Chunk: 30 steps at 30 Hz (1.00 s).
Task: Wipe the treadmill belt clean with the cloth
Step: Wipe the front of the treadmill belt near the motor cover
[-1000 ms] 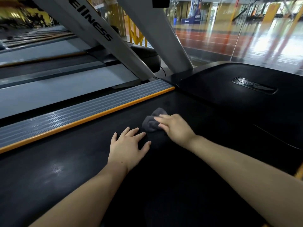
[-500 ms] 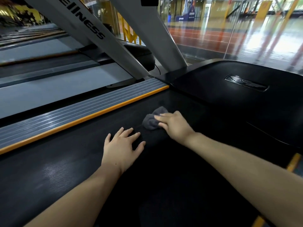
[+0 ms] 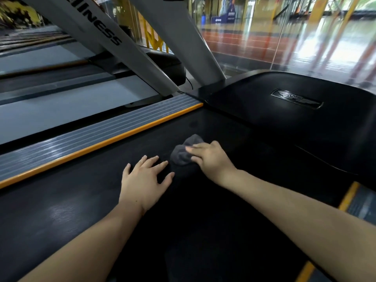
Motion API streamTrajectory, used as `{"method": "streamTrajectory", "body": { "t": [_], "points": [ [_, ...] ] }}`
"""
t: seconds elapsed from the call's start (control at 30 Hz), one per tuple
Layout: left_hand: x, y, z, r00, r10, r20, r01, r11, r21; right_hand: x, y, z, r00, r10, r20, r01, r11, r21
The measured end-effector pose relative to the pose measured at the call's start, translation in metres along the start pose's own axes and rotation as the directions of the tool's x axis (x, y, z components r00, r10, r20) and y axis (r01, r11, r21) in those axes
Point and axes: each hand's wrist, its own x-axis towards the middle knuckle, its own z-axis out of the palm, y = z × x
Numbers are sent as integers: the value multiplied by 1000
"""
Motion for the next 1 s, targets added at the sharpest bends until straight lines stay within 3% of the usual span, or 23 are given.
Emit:
{"method": "streamTrajectory", "body": {
  "t": [0.1,0.2,0.3,0.37,0.47,0.57,0.63,0.73,0.77,0.87,1.0],
  "points": [
    [1,-1,-1,1000,0,-4,0,1000,2,19,43,-11,999,18,-32,-19,999,-31],
    [1,0,0,1000,4,-11,-4,1000,6,33,118,-31,920,364,-147,-374,926,-50],
    [0,1,0,1000,12,-7,-12,1000,1,30,126,-28,848,511,-140,-515,857,9],
    [1,1,0,1000,12,4,-12,1000,4,23,91,-24,890,442,-111,-443,896,15],
    [0,3,-1,1000,17,13,-17,1000,8,-1,29,-17,977,211,-32,-211,977,10],
    [0,2,-2,1000,25,19,-25,1000,12,-6,30,-21,999,43,12,-43,999,-2],
    [1,1,-3,1000,21,16,-21,1000,7,10,70,-27,994,92,-64,-96,994,-60],
    [1,3,-3,1000,18,17,-18,1000,9,29,127,-37,891,434,-131,-439,898,-10],
    [1,2,-3,1000,17,15,-18,1000,8,30,129,-35,875,469,-119,-473,881,-7],
    [2,2,-2,1000,13,16,-13,1000,1,14,77,-30,906,407,-120,-403,914,55],
    [1,2,-3,1000,15,15,-15,1000,3,-26,2,-19,995,87,-44,-83,993,83]
  ]
}}
